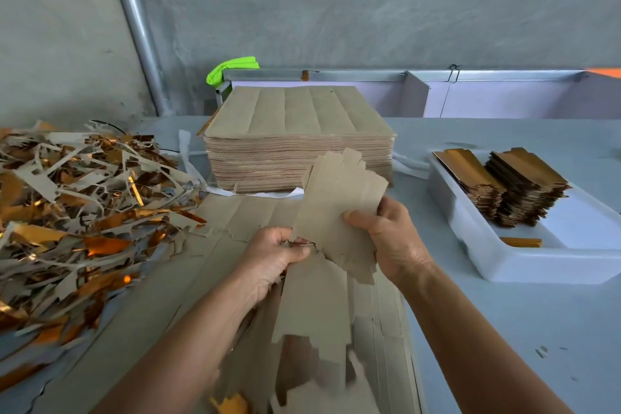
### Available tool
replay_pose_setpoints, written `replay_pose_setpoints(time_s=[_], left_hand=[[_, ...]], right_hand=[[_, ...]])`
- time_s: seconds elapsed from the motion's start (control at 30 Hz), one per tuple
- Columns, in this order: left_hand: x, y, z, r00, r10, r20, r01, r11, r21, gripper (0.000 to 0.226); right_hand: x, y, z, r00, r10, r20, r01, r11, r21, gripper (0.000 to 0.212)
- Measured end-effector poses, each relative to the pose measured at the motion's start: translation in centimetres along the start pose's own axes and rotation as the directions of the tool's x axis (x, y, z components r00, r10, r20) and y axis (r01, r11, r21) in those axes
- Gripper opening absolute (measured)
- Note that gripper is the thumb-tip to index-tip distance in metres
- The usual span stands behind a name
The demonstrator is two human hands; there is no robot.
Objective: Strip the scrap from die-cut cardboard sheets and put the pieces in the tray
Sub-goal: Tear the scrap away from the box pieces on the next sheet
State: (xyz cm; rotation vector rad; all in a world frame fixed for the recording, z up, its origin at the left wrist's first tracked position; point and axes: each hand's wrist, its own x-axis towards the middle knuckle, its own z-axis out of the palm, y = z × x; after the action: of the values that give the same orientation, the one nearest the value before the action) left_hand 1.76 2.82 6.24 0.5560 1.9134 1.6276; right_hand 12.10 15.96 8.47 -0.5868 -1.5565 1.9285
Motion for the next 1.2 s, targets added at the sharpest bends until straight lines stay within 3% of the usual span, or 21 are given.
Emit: replay_pose_setpoints(time_s=[0.13,0.23,0.47,0.7,0.87,0.97,1.2], left_hand=[[0.0,0.1,0.0,1.0,0.011,0.005,-0.011,0.999,0.037,0.014],[-0.1,0.1,-0.7,0.999,0.037,0.037,-0.044,0.98,0.193,0.016],[0.2,0.4,-2.5,0.996,0.021,0.086,-0.046,0.955,0.293,0.018],[0.6,0.8,-1.7,0.979,0.196,0.061,-0.205,0.917,0.344,0.005],[0.8,1.1,-0.6,0.953,0.226,0.202,-0.296,0.836,0.461,0.044],[1.4,1.2,0.0,0.944,0.226,0.239,-0.323,0.773,0.546,0.012],[1.8,1.1,-1.1,0.94,0.238,0.246,-0.329,0.822,0.465,0.017]], right_hand=[[-0.1,-0.4,-0.1,0.999,0.037,0.02,-0.037,0.999,-0.005,0.011],[0.3,-1.1,-1.3,0.995,0.006,-0.104,0.004,0.995,0.095,0.011],[0.6,-1.8,-3.4,0.98,0.029,-0.197,0.013,0.978,0.208,0.013],[0.4,-1.5,-2.7,0.989,0.0,-0.15,0.026,0.985,0.173,0.012],[0.2,-1.7,-0.6,0.994,-0.068,-0.081,0.077,0.99,0.116,0.012],[0.1,-1.7,0.6,0.997,-0.063,-0.052,0.069,0.991,0.115,0.011],[0.8,-2.2,0.0,0.973,-0.02,-0.231,0.055,0.988,0.145,0.01]])
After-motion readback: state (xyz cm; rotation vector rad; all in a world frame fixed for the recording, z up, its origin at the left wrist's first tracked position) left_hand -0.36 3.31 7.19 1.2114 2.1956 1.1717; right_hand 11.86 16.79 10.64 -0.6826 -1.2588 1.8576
